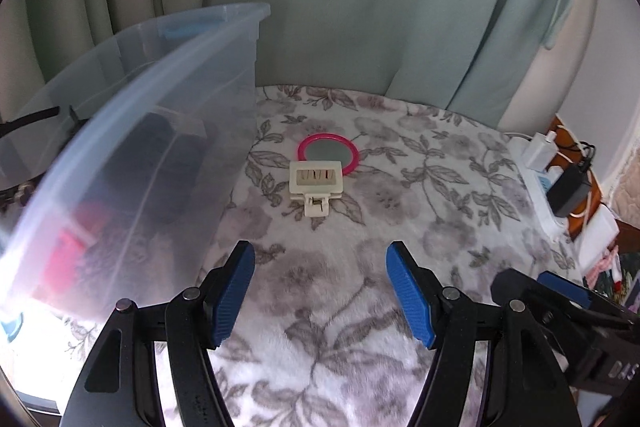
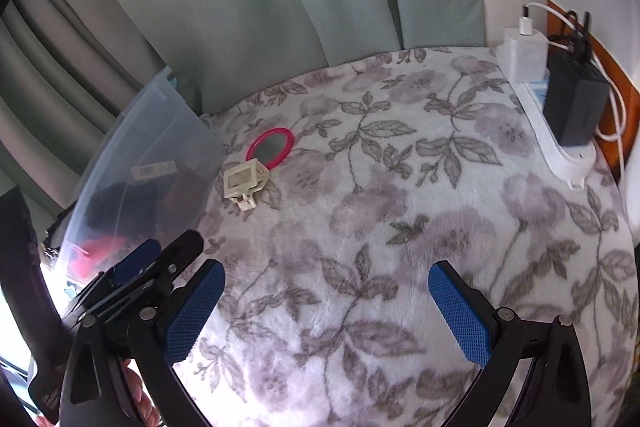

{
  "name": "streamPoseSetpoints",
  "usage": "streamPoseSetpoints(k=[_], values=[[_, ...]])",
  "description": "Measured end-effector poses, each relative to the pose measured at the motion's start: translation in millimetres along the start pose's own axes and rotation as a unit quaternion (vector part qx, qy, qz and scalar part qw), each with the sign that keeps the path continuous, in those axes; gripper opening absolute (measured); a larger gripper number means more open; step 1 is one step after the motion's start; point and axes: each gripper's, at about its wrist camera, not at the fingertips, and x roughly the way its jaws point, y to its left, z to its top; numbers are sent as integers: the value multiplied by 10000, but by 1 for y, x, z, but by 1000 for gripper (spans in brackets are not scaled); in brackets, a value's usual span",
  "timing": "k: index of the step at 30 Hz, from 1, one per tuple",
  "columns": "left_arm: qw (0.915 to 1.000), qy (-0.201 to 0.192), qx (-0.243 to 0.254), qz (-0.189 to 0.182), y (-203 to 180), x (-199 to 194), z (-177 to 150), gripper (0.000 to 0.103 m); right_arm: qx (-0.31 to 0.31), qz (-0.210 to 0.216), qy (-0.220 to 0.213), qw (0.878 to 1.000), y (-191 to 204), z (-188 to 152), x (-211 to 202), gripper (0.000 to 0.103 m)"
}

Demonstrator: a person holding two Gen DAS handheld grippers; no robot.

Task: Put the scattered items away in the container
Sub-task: 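Move both open tools toward the white plastic clip and pink round mirror, then grasp the white plastic clip with the left tool while the right tool grasps the pink mirror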

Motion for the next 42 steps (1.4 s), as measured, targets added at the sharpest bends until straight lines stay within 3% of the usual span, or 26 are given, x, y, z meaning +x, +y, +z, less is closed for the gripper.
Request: streamPoseSetpoints(k=[22, 28, 31, 42], values=[[9995, 93, -85, 290, -4, 97, 37, 69, -659, -253, 397, 9967, 9, 52, 63, 103], [9991, -79, -270, 324, 2, 103, 38, 68, -753, -262, 420, 9959, 9, 67, 76, 103], [9991, -55, -374, 193, 6, 106, 38, 52, -762, -235, 428, 9959, 10, 77, 84, 103], [9984, -14, -557, 68, 18, 81, 15, 52, -1103, -101, 460, 9928, 33, 105, 118, 103]])
